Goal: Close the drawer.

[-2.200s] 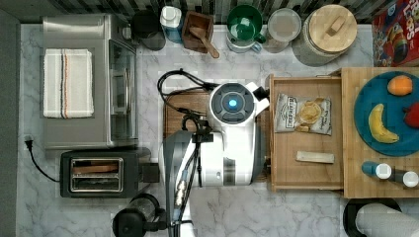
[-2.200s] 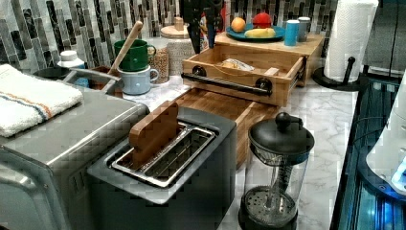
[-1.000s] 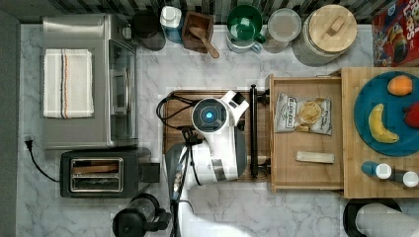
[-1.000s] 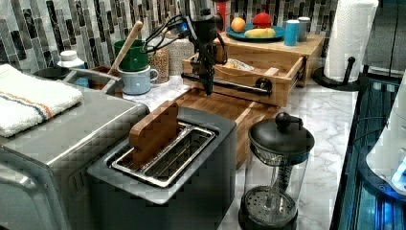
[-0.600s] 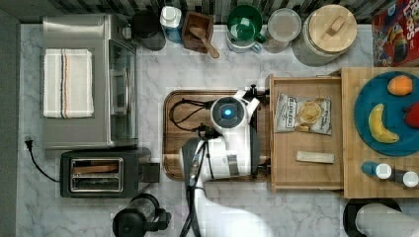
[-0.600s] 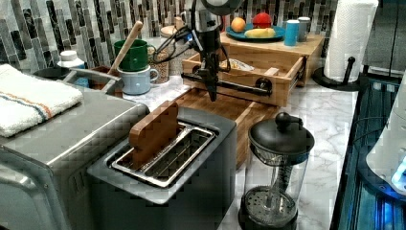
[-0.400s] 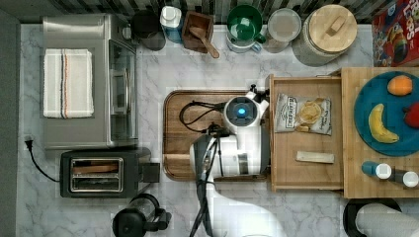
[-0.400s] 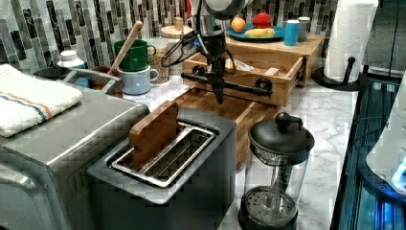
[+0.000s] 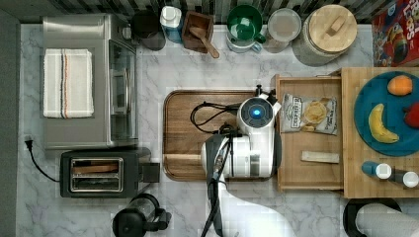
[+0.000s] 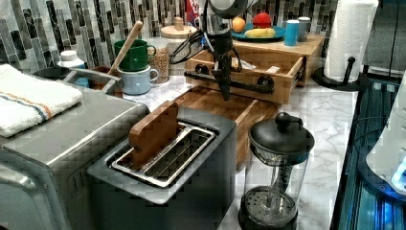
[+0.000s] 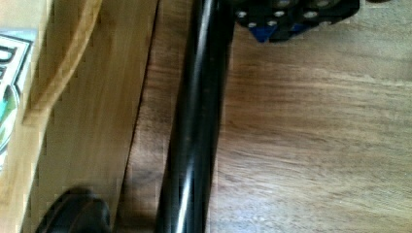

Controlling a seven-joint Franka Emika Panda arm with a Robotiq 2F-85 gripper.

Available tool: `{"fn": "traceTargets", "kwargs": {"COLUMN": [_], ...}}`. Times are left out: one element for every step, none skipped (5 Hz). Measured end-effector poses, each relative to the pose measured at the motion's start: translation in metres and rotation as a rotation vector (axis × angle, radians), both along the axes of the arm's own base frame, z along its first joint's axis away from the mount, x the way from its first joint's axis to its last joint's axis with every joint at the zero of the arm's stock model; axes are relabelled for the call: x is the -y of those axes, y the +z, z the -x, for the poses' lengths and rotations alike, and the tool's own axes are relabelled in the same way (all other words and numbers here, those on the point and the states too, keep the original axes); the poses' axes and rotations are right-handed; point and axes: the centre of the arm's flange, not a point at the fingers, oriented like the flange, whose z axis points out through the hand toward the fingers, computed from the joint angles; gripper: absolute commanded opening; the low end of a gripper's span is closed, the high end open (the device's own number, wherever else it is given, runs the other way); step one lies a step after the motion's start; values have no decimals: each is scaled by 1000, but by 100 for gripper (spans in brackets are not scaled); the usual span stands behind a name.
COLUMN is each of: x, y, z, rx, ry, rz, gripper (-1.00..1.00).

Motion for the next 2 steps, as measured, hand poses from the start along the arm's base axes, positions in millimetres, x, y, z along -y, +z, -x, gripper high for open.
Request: {"fn": "traceTargets", "kwargs": {"x": [9, 21], "y": [3, 5], "z": [0, -2], "rx": [-25, -31], "ry": [64, 138], "rz": [-10, -39], "gripper": [-100, -100]}}
